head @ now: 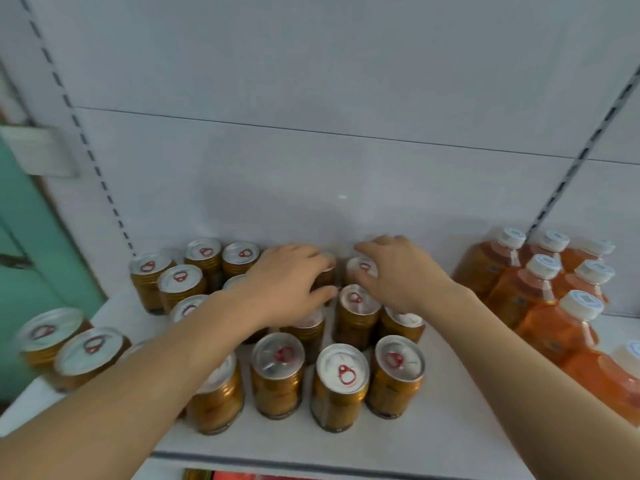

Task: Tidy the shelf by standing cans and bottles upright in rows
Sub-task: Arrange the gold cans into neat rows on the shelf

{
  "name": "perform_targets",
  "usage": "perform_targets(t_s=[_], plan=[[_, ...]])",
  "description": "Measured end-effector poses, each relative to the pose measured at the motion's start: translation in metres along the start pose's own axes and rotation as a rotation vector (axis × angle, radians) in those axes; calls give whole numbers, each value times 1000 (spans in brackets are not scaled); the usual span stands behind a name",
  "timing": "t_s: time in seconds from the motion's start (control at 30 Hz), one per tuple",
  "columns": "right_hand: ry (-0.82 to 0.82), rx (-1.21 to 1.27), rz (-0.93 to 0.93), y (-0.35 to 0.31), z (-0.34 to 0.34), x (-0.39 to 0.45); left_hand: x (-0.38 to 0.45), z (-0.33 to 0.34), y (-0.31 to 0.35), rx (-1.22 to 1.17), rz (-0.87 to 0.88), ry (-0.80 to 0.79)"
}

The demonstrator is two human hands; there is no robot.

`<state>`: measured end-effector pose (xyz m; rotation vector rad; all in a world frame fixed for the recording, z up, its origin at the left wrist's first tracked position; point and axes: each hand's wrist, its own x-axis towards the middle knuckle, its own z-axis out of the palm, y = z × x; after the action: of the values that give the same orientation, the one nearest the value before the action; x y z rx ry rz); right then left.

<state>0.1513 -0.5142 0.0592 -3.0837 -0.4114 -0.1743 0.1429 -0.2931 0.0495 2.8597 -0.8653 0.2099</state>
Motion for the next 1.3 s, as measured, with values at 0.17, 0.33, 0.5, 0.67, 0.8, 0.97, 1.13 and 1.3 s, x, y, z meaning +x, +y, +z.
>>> perform_targets(t_s=[0.17,0.33,0.5,0.67,0.8,0.97,1.13,1.3], plan=[[6,23,-152,-67,7,9,-47,-19,-64,-18,-185,91],[34,60,-155,-124,-3,27,-96,-39,-146,22,-339,121],[19,59,-150,-193,-2,51,-131,-39,-207,-1,-351,-63],[-48,24,-102,-228,6,71,-134,-26,-214,-39,-278,-122],[-71,-41,-16,-239,4,95,-117,-21,-221,45,-264,-96],[-189,-103,8,-247,13,128,-109,-18,-232,26,-268,-81],[-153,-21,0,-248,17,148,-106,-17,-255,10,-328,-56],[-103,44,-26,-258,32,152,-103,-11,-268,-18,-334,5]])
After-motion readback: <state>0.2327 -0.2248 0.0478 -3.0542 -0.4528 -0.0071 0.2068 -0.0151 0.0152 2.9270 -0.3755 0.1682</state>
